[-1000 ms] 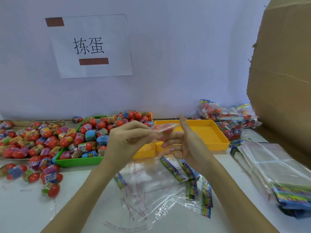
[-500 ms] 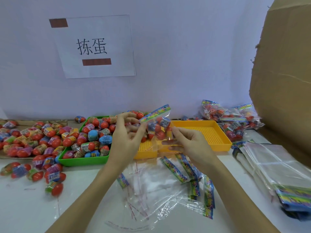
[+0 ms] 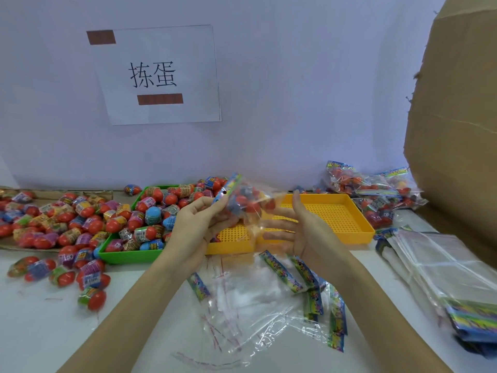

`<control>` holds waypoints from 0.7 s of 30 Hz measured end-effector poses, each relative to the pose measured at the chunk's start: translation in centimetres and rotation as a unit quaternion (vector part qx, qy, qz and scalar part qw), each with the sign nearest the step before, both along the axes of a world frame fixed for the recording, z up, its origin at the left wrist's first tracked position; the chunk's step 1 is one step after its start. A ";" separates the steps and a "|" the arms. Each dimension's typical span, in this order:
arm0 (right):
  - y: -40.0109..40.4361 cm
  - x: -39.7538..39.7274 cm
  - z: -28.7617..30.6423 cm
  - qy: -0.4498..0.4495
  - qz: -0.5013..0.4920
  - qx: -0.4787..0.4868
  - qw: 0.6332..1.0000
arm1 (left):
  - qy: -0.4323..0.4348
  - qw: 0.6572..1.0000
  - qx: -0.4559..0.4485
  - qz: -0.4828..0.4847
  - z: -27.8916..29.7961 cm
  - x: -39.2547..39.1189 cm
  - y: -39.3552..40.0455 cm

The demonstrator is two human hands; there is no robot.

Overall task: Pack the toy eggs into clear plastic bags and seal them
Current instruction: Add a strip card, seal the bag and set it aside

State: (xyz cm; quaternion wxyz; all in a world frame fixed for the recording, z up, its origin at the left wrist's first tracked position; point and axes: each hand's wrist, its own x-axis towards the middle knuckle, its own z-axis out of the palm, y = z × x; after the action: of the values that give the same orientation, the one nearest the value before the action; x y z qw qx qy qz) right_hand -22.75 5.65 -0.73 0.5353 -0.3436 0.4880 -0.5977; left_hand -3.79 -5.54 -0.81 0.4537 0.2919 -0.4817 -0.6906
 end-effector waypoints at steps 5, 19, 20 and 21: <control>0.1 0.5 -0.5 0.116 0.069 0.002 0.991 | 0.007 0.999 -0.029 0.039 0.1 -0.2 0.3; 0.5 0.5 0.0 0.083 0.093 -0.024 0.992 | -0.048 0.989 -0.131 0.057 0.0 0.0 0.1; 0.4 0.5 -0.1 0.075 0.096 -0.025 0.992 | -0.046 0.989 -0.131 0.057 0.0 0.0 0.1; 0.4 0.4 -0.1 0.069 0.087 -0.026 0.993 | -0.044 0.989 -0.132 0.055 0.1 0.0 0.1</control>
State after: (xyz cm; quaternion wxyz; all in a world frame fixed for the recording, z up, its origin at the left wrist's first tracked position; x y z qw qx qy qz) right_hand -22.36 6.04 -0.87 0.5416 -0.4388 0.4763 -0.5359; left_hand -3.81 -5.43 -0.75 0.5042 0.2853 -0.5716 -0.5811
